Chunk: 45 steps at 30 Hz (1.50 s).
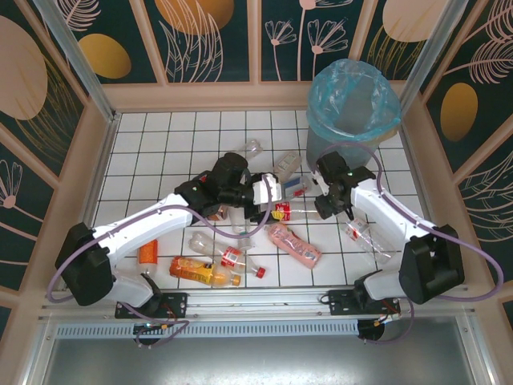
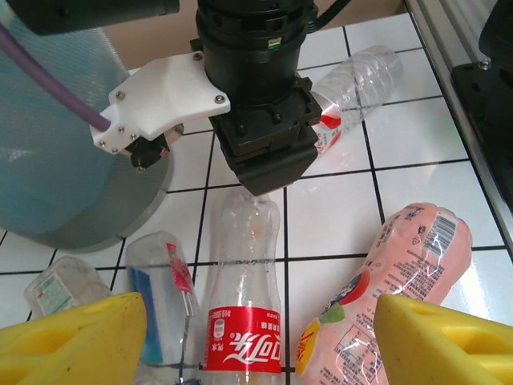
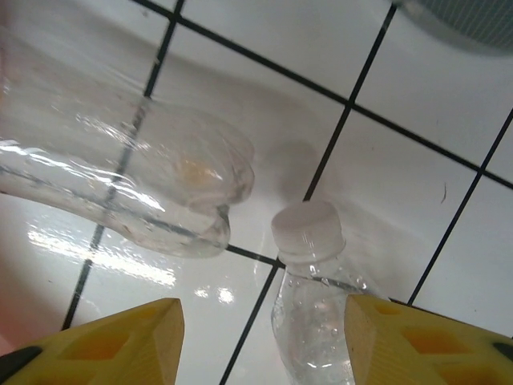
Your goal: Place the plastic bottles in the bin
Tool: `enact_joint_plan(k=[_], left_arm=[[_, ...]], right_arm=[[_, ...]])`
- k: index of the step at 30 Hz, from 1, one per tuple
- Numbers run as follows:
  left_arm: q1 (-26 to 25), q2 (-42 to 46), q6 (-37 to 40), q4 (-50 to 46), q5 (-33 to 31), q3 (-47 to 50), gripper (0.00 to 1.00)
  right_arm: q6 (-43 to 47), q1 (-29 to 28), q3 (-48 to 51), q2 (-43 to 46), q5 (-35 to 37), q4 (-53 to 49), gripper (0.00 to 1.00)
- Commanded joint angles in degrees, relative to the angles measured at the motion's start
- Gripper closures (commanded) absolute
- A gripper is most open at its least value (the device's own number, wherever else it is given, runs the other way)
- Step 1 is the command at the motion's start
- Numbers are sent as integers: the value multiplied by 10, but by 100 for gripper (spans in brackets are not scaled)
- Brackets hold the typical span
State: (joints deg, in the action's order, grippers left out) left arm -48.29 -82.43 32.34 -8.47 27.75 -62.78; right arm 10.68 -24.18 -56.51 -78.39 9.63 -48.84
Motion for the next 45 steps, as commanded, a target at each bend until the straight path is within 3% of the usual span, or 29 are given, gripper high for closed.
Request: enact_joint_plan(k=[1, 21, 45], left_arm=[[-3, -12, 41, -9, -7, -22, 23], [-4, -14, 55, -28, -33, -3, 23], [-6, -9, 46, -30, -40, -1, 24]], right_arm=[[20, 9, 17, -1, 17, 11, 42], [20, 15, 49, -74, 88, 88, 38], [22, 20, 49, -114, 90, 98, 42]])
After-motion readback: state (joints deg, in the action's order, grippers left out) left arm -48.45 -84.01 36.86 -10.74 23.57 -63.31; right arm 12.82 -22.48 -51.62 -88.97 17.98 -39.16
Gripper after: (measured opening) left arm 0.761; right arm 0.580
